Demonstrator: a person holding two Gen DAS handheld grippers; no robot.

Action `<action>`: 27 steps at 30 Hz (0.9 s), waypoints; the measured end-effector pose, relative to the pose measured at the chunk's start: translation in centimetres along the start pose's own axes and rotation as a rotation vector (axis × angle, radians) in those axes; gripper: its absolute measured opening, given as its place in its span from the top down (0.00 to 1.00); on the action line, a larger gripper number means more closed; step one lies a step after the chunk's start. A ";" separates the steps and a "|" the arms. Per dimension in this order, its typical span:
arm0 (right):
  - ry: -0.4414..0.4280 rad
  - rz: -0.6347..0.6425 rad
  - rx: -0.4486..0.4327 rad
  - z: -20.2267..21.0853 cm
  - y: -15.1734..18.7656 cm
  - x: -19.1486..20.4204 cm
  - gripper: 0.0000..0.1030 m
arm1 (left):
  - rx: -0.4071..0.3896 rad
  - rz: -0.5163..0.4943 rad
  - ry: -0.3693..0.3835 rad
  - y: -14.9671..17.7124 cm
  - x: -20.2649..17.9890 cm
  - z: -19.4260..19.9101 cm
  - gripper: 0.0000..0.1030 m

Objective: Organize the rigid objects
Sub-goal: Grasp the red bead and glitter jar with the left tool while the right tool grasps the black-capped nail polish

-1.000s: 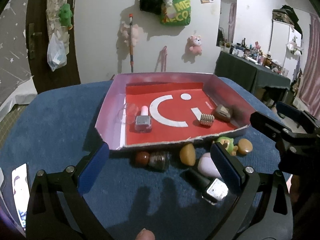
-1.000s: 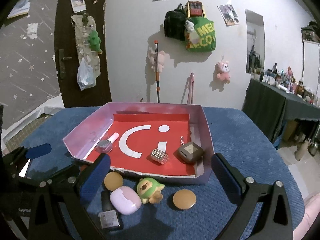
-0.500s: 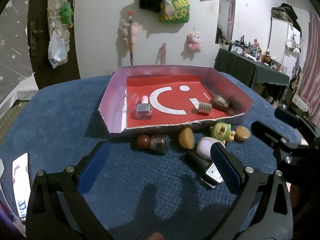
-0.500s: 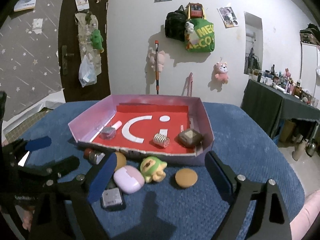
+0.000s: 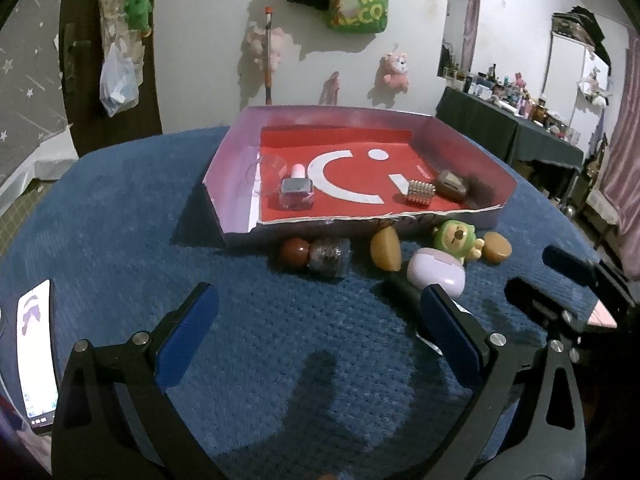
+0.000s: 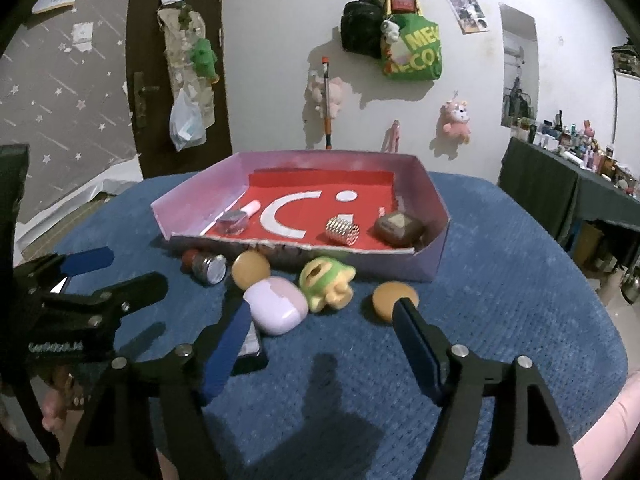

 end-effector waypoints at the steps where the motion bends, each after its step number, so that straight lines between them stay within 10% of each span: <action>1: -0.008 0.001 0.004 -0.1 0.2 0.2 0.28 | 0.006 0.006 -0.005 0.0 0.2 -0.2 0.05; 27: -0.214 0.005 0.080 -3.6 2.4 4.3 0.35 | 0.153 0.094 -0.085 -0.9 1.5 -6.6 0.11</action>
Point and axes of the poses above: each gripper's, at about its wrist camera, not at the fingertips, and z roughly against the way its jaws point, x to its left, y to its underside, the point moved 5 cm from there along -z, roughly the way its jaws point, and after that the axes turned 12 degrees about z, right-handed, at the moved point
